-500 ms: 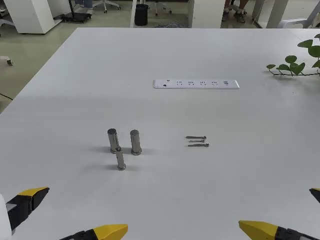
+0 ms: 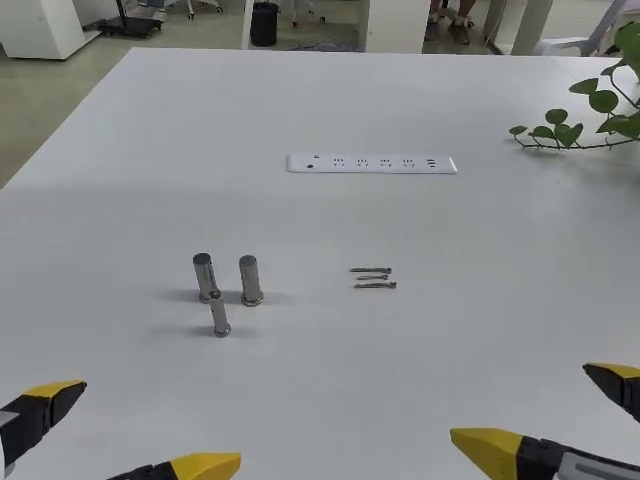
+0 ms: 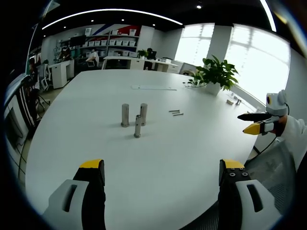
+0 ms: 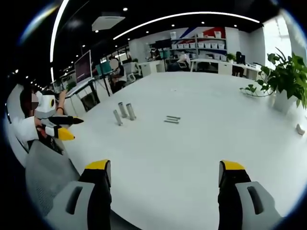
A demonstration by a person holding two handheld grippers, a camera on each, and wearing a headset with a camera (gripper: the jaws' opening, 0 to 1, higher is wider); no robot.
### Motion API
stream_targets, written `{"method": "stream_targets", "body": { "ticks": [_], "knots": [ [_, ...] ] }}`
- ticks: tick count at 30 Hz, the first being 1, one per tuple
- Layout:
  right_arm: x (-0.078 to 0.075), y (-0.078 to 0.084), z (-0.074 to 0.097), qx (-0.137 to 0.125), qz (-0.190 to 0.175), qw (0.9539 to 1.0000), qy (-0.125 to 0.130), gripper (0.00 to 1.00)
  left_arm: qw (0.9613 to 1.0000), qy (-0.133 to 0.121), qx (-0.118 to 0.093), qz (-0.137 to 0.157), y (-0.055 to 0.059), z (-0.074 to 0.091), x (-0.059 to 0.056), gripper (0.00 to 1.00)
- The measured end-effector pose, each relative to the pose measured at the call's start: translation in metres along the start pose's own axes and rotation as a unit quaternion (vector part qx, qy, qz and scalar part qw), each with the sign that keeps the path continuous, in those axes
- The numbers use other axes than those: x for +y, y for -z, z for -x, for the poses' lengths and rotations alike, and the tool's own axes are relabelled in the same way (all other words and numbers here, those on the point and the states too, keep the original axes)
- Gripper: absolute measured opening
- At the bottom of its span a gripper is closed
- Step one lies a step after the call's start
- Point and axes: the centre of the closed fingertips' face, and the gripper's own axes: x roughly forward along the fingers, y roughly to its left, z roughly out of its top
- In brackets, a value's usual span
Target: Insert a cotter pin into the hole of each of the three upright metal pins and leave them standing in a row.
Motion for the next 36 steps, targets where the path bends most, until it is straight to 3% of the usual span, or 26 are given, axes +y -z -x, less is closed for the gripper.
{"method": "stream_targets", "body": {
  "ticks": [8, 20, 28, 31, 35, 36],
  "knots": [
    [-0.002, 0.001, 0.001, 0.009, 0.010, 0.9999, 0.007, 0.92, 1.0000, -0.006, -0.004, 0.001, -0.002, -0.005, 0.009, 0.99],
    [-0.011, -0.002, 0.006, 0.009, 0.011, 0.9998, 0.018, 0.92, 0.9999, 0.010, -0.006, -0.004, -0.010, -0.006, -0.001, 0.97],
    [-0.011, -0.001, 0.007, 0.015, 0.015, 0.9996, 0.019, 0.95, 1.0000, 0.008, -0.001, -0.005, -0.009, -0.005, 0.000, 0.99],
    [-0.009, 0.000, 0.006, 0.019, 0.017, 0.9996, 0.013, 0.96, 0.9995, -0.009, 0.014, -0.028, -0.005, -0.005, 0.005, 0.99],
    [-0.006, 0.001, 0.003, 0.024, 0.020, 0.9995, 0.007, 0.96, 0.9998, 0.002, 0.009, -0.019, -0.009, -0.005, 0.001, 0.99],
    [-0.006, 0.002, 0.002, 0.026, 0.021, 0.9994, 0.006, 0.96, 0.9990, -0.008, 0.017, -0.041, -0.008, -0.005, 0.004, 0.99]
  ]
}}
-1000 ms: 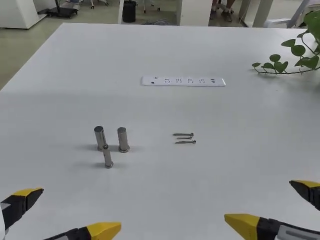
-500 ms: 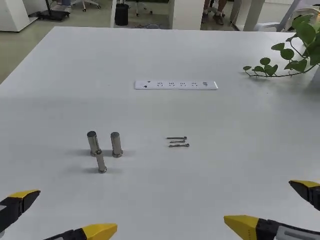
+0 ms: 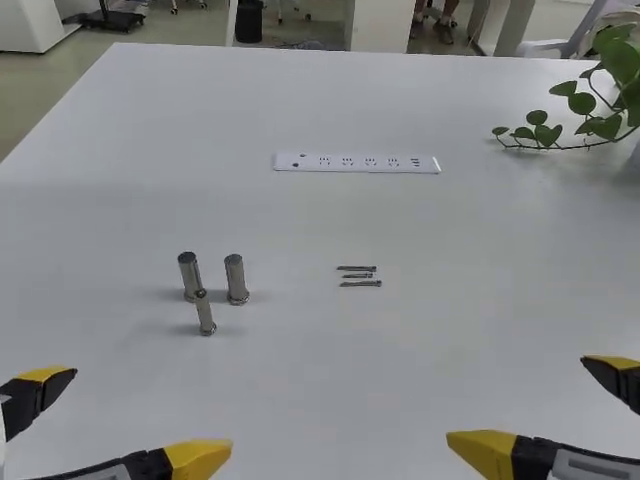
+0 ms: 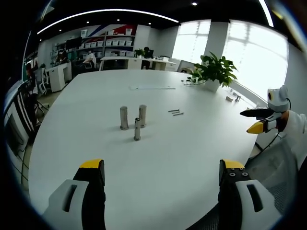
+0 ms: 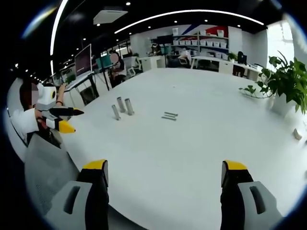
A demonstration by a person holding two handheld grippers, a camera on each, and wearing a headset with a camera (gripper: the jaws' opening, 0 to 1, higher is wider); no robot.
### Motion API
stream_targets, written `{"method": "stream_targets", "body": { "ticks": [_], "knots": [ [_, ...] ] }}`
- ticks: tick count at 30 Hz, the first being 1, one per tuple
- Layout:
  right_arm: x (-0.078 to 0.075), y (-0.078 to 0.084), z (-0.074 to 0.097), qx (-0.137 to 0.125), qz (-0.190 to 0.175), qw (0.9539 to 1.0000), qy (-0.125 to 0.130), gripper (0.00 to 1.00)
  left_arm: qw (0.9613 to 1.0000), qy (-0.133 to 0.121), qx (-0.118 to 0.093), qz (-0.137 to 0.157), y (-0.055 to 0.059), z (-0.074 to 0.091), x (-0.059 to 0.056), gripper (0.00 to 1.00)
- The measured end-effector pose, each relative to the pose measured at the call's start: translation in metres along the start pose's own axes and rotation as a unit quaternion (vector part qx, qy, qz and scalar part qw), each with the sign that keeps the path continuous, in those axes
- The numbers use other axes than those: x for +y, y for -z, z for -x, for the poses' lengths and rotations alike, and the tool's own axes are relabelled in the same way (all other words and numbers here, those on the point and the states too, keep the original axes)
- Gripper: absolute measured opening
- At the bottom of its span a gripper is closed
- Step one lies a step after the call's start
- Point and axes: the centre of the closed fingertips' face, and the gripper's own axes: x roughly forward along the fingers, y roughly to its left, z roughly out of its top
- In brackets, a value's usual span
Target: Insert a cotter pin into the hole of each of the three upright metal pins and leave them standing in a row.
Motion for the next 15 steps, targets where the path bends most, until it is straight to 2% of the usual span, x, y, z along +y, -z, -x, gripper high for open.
{"method": "stream_targets", "body": {
  "ticks": [2, 6, 8, 11, 15],
  "knots": [
    [0.0004, 0.0012, -0.0014, 0.004, 0.004, 1.0000, -0.001, 0.96, 0.9991, -0.007, 0.021, -0.036, 0.0036, -0.0001, 0.0012, 0.99],
    [0.0000, 0.0019, -0.0041, 0.007, 0.005, 1.0000, -0.002, 0.97, 0.9990, -0.004, 0.021, -0.038, 0.0049, -0.0022, -0.0011, 0.99],
    [0.0011, 0.0012, -0.0044, 0.007, 0.004, 1.0000, -0.003, 0.97, 0.9991, -0.003, 0.020, -0.037, 0.0051, -0.0023, -0.0014, 0.99],
    [0.0022, 0.0015, -0.0053, 0.010, 0.010, 0.9999, -0.003, 0.98, 0.9998, 0.006, 0.009, -0.018, 0.0043, -0.0030, -0.0041, 0.99],
    [0.0002, -0.0001, -0.0071, 0.011, 0.019, 0.9997, -0.001, 0.98, 1.0000, 0.003, 0.002, -0.007, 0.0041, -0.0035, -0.0006, 0.99]
  ]
}}
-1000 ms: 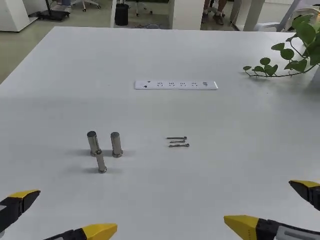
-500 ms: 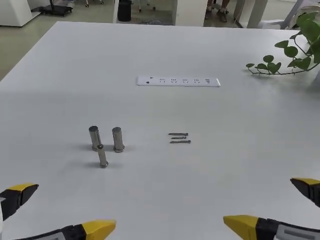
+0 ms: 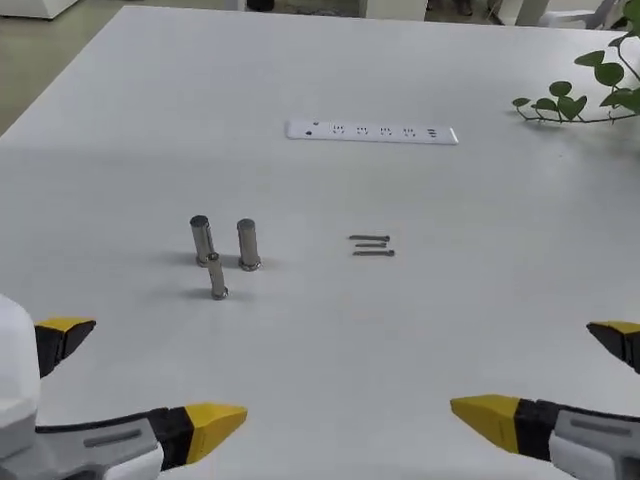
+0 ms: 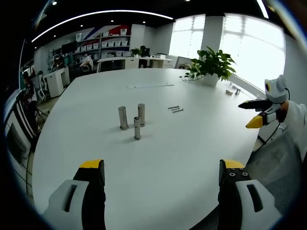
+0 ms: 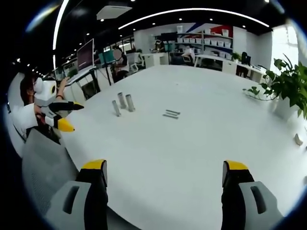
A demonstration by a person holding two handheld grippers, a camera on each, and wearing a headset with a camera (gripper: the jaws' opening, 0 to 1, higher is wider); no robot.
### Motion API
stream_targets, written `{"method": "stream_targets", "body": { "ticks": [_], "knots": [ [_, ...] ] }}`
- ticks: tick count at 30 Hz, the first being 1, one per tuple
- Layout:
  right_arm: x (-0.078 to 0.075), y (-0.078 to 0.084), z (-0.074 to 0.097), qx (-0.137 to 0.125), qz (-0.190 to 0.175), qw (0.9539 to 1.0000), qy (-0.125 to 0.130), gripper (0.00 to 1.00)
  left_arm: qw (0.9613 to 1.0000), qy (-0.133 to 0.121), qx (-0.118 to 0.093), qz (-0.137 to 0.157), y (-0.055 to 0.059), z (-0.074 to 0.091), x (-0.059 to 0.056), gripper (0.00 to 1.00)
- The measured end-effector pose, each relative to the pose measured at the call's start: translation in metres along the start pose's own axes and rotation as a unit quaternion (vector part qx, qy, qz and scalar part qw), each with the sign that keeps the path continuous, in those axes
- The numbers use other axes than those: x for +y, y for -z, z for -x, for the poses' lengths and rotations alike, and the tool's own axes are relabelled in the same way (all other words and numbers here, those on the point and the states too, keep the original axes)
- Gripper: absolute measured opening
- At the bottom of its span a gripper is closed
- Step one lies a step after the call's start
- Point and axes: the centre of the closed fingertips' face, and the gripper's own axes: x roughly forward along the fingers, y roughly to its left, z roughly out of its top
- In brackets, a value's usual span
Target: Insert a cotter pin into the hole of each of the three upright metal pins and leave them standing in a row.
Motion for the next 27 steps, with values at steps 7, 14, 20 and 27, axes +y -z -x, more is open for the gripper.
{"method": "stream_targets", "body": {
  "ticks": [7, 14, 20, 27],
  "knots": [
    [-0.001, -0.006, -0.002, -0.007, 0.000, 1.0000, 0.000, 0.98, 1.0000, 0.002, -0.006, 0.008, -0.002, 0.001, 0.001, 0.99],
    [-0.001, -0.005, -0.004, -0.009, -0.006, 0.9999, 0.000, 0.98, 0.9996, 0.008, -0.027, 0.006, -0.012, -0.002, -0.001, 0.99],
    [-0.003, -0.006, -0.003, -0.013, -0.010, 0.9999, 0.003, 0.98, 0.9994, 0.009, -0.032, -0.002, -0.021, -0.011, 0.004, 0.94],
    [-0.003, -0.010, -0.001, -0.023, -0.013, 0.9996, 0.004, 0.96, 0.9994, 0.004, -0.032, -0.012, -0.031, -0.028, 0.015, 0.84]
  ]
}}
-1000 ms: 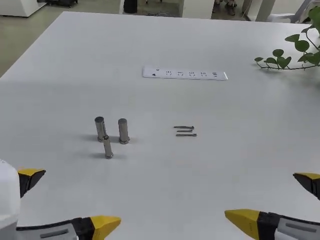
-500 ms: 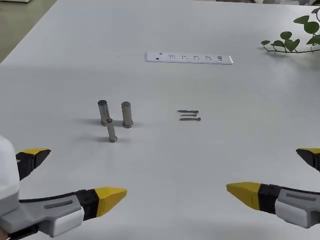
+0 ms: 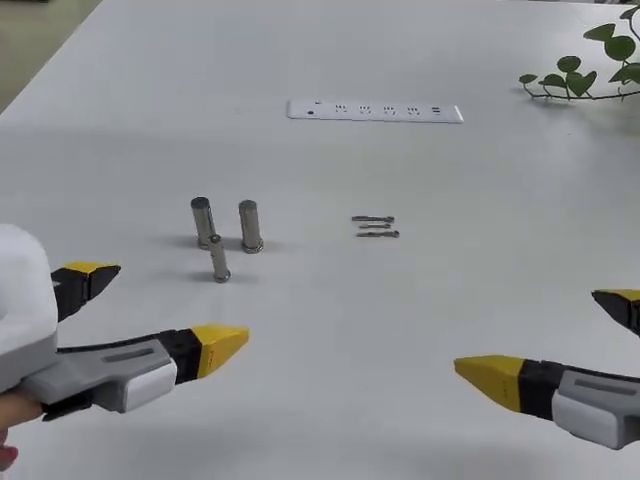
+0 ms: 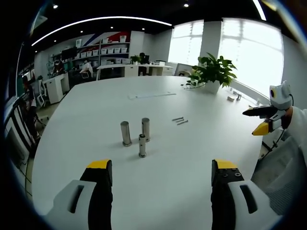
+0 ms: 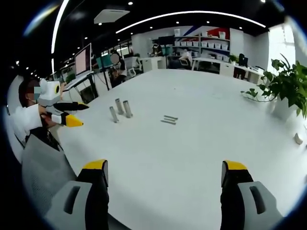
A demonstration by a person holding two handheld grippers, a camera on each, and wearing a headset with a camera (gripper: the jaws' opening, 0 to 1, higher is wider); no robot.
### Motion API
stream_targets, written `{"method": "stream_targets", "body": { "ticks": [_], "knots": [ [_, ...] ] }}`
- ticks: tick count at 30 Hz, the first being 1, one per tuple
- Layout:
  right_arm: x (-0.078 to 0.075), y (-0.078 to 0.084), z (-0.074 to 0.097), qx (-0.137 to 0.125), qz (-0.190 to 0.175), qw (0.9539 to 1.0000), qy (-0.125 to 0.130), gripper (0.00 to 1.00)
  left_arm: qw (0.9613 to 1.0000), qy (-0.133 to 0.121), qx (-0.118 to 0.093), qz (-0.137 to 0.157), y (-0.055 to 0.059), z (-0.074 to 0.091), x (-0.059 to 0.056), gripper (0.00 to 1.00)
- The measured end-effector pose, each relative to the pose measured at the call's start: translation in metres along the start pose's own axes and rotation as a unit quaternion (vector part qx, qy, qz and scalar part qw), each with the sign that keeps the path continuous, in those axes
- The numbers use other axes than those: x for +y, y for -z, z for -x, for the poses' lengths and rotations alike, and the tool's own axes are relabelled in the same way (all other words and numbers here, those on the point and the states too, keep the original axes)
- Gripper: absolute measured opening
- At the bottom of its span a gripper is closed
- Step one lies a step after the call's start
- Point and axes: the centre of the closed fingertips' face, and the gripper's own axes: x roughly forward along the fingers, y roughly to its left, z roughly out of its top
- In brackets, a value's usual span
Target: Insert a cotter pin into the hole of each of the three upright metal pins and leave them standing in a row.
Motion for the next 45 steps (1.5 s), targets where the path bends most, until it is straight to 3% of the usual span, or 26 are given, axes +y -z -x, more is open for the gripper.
{"method": "stream_targets", "body": {
  "ticks": [5, 8, 12, 18, 25, 34, 40, 45],
  "knots": [
    [0.000, 0.002, 0.000, 0.004, 0.001, 1.0000, 0.003, 0.96, 0.9999, 0.006, -0.003, -0.008, -0.007, -0.016, 0.005, 0.76],
    [0.000, 0.003, -0.001, 0.007, 0.000, 1.0000, 0.004, 0.96, 0.9999, 0.006, -0.015, -0.006, -0.015, -0.025, 0.009, 0.71],
    [0.000, 0.006, 0.000, 0.012, 0.000, 0.9999, 0.007, 0.95, 0.9995, 0.000, -0.030, -0.010, -0.026, -0.037, 0.016, 0.54],
    [-0.002, 0.007, 0.000, 0.014, -0.003, 0.9998, 0.011, 0.95, 0.9992, 0.000, -0.033, -0.024, -0.033, -0.053, 0.023, 0.41],
    [0.001, 0.005, -0.001, 0.013, 0.001, 0.9999, 0.007, 0.95, 0.9994, 0.005, -0.014, -0.032, -0.024, -0.067, 0.029, 0.34],
    [0.003, 0.006, -0.003, 0.020, 0.007, 0.9998, 0.006, 0.95, 0.9988, 0.009, 0.010, -0.048, -0.010, -0.078, 0.032, 0.13],
    [0.001, 0.007, -0.002, 0.022, 0.006, 0.9997, 0.008, 0.94, 0.9972, 0.004, 0.016, -0.073, -0.009, -0.084, 0.036, 0.06],
    [0.001, 0.007, -0.002, 0.022, 0.005, 0.9997, 0.008, 0.94, 0.9959, 0.012, 0.014, -0.089, -0.011, -0.085, 0.035, 0.06]
  ]
}}
